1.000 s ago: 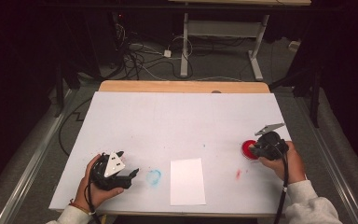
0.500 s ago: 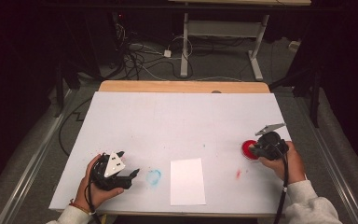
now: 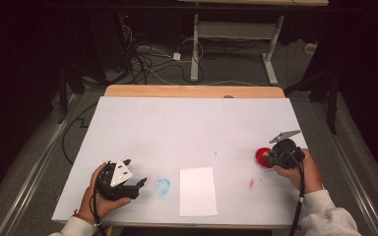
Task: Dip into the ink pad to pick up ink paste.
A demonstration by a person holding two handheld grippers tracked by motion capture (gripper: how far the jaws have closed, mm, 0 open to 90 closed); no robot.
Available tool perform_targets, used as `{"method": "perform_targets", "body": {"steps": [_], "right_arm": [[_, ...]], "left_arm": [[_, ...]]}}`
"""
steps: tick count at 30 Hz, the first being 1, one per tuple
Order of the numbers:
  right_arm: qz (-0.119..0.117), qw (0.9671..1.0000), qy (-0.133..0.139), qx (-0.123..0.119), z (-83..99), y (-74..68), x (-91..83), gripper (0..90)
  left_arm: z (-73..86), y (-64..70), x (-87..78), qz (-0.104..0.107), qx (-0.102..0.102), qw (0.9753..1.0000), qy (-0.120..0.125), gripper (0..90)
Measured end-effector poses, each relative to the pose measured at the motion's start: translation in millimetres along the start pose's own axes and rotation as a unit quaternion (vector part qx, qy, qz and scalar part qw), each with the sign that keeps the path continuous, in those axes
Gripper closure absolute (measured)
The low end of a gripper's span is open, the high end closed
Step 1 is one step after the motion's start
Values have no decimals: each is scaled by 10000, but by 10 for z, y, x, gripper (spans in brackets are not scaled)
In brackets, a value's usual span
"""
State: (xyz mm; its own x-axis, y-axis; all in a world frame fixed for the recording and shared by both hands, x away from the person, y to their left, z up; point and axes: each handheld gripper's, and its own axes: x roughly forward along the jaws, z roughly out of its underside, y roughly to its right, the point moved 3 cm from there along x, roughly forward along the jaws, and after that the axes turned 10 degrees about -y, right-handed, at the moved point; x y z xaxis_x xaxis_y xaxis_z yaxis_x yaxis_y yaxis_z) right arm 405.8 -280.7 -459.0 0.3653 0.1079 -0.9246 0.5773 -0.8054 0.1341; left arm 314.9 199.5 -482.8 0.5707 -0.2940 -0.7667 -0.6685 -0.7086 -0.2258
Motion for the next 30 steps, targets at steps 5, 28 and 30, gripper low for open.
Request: {"method": "perform_targets", "body": {"steps": [5,28,30], "right_arm": [[-40,10000,30,16,-1,11,-4,766],[-18,9931,1165,158,2,66,-669,765],[27,9925,1212,139,1,53,-708,765]], "left_arm": [[7,-14,6,-31,9,10000,-53,207],[3,-15,5,16,-13,10000,-15,207],[2,-15,4,14,-14,10000,-4,207]]}}
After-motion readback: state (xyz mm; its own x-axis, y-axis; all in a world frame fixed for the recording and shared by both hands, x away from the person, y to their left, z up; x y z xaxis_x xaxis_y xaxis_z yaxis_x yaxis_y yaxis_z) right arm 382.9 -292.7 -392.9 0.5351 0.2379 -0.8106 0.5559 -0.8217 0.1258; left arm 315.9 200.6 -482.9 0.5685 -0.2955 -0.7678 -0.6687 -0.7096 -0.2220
